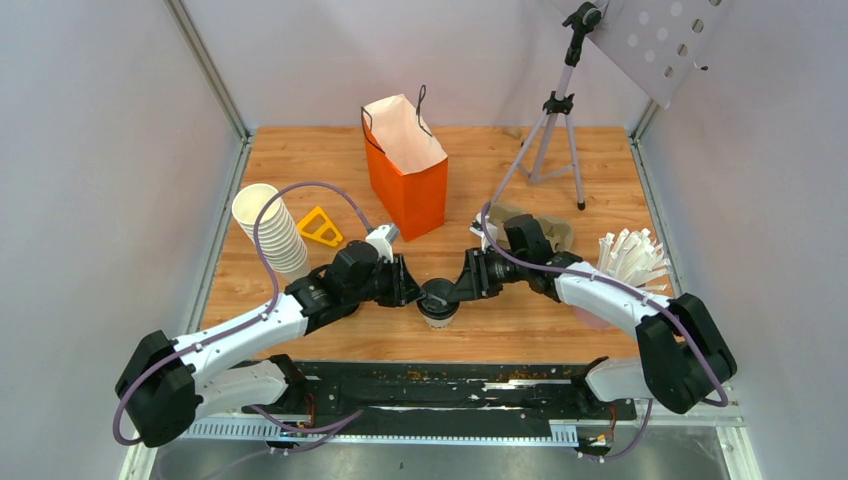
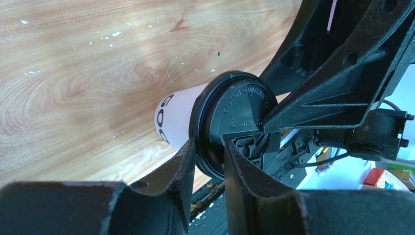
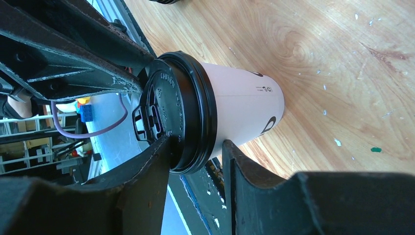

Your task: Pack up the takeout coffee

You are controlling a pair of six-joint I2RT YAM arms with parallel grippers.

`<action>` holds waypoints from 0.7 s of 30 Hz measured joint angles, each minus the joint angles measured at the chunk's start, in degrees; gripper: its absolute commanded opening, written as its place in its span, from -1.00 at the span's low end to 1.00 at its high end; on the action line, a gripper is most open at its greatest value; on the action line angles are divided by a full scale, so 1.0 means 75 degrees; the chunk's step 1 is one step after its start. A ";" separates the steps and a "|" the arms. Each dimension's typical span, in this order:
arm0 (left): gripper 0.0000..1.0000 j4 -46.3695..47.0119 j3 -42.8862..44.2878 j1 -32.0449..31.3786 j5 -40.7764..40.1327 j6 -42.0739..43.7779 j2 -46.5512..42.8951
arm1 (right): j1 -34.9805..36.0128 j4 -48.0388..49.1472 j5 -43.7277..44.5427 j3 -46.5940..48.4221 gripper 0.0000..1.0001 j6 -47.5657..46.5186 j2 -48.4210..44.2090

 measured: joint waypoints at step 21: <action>-0.32 0.0096 0.0000 -0.0015 0.0000 0.0020 0.0085 | -0.0291 0.1209 -0.0583 -0.0641 -0.11 0.0175 -0.0006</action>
